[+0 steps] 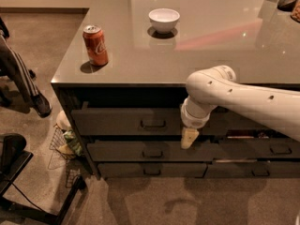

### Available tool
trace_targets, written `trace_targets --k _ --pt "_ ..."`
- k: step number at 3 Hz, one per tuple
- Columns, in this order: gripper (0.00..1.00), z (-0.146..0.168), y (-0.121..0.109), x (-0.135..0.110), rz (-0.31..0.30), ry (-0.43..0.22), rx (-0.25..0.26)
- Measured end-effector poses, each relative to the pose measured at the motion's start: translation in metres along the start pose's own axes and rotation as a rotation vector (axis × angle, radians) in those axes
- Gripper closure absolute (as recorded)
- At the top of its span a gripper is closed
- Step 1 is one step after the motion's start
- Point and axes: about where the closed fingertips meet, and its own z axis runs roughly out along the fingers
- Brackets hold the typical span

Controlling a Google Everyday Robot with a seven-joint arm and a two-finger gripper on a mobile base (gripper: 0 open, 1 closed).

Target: Open top drawer

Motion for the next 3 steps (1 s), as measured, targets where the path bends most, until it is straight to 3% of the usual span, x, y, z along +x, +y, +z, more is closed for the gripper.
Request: trace_targets --k 2,3 --pt "0.72 -0.026 0.042 0.015 0.08 0.061 -0.049" --pt "0.96 -0.026 0.044 0.015 0.08 0.061 -0.049"
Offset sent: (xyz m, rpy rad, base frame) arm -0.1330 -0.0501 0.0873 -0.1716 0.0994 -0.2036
